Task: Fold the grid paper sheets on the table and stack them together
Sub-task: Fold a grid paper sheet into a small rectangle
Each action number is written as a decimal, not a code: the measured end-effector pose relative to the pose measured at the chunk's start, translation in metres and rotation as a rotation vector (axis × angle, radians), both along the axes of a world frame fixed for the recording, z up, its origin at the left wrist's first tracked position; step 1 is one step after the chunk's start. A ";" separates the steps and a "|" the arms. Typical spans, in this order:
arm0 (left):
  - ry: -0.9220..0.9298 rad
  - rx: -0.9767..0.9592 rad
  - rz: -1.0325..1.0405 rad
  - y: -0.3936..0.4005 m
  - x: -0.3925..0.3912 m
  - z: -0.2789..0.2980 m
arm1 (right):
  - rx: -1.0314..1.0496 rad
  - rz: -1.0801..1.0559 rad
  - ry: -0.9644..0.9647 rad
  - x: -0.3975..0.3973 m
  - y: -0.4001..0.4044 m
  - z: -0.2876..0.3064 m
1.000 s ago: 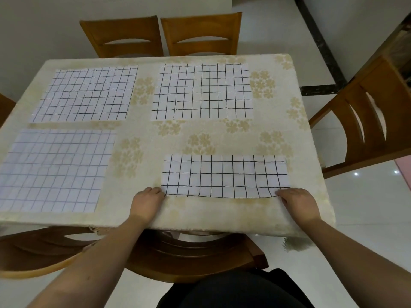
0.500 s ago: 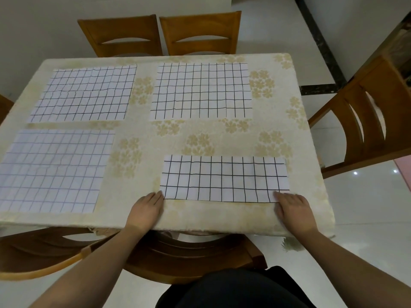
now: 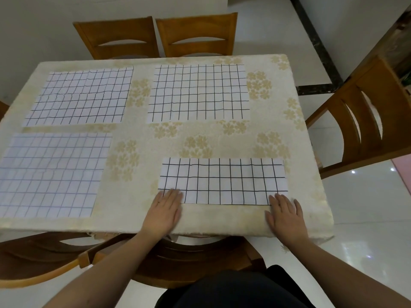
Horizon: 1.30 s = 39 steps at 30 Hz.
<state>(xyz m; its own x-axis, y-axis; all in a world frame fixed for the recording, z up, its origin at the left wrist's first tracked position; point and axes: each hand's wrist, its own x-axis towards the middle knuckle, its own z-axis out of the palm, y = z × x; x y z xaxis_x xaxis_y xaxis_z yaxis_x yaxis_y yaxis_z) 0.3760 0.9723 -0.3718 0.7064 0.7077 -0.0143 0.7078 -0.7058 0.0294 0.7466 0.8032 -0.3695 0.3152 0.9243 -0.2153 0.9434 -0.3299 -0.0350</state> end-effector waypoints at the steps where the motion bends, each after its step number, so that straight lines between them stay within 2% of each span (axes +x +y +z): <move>1: -0.001 -0.018 -0.053 -0.004 0.011 -0.003 | -0.009 0.003 -0.002 -0.001 0.000 0.000; 6: 0.037 -0.109 -0.174 -0.019 0.056 -0.007 | -0.060 -0.019 -0.006 -0.008 0.003 0.004; 10: 0.058 -0.171 -0.105 -0.019 0.066 -0.014 | -0.059 -0.046 0.028 -0.017 0.008 0.010; 17: 0.098 -0.193 -0.077 -0.019 0.068 -0.019 | -0.092 0.090 0.096 -0.030 0.028 0.007; 39: 0.122 -0.228 0.014 -0.002 0.070 -0.015 | -0.214 -0.039 0.107 -0.038 0.036 0.004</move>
<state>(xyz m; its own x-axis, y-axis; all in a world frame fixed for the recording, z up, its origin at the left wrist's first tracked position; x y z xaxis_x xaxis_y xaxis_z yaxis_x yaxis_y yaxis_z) 0.4456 0.9703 -0.3873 0.6799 0.6859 -0.2593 0.7253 -0.6810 0.1006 0.7090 0.8396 -0.3652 0.3151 0.8416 -0.4387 0.9243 -0.3769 -0.0591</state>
